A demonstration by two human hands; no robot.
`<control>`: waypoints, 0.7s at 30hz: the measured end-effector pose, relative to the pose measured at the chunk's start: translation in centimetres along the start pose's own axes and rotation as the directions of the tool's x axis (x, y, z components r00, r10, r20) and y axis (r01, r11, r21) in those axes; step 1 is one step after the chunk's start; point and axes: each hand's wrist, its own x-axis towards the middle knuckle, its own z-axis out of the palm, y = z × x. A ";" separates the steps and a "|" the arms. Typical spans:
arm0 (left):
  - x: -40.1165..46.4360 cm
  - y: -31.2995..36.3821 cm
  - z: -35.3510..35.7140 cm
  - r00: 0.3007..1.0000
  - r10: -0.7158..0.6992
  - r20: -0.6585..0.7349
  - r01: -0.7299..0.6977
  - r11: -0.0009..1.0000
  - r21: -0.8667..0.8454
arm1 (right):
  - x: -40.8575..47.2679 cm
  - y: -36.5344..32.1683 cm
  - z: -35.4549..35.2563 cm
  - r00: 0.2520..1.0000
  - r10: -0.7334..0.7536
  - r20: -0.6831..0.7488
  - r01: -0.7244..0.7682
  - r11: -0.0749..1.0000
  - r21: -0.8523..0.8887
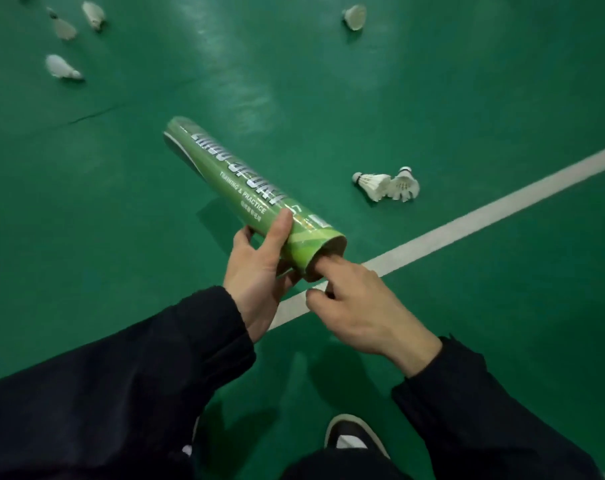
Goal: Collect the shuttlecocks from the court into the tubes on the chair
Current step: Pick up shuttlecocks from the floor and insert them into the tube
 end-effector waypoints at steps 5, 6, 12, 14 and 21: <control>3.0 -1.1 -0.2 0.994 -0.066 0.084 0.068 0.998 -0.020 | 2.4 -0.5 1.7 0.977 0.202 -0.070 -0.196 0.978 0.076; 3.8 -0.7 -0.8 0.993 -0.074 0.088 0.079 0.995 -0.065 | 2.6 -0.6 2.3 0.965 0.189 -0.182 -0.166 0.977 0.133; 5.8 0.1 -4.3 0.989 -0.116 0.090 0.130 0.977 -0.170 | 5.1 -1.9 5.0 0.990 0.080 -0.118 -0.084 0.996 -0.029; 6.2 0.2 -5.4 0.992 -0.103 0.069 0.114 0.977 -0.182 | 7.0 -2.4 5.7 0.993 0.121 -0.003 -0.121 0.991 -0.058; 11.8 4.2 -11.9 0.982 0.009 -0.189 -0.052 0.972 -0.227 | 13.6 0.7 8.2 0.929 0.126 -0.348 -0.090 0.989 0.118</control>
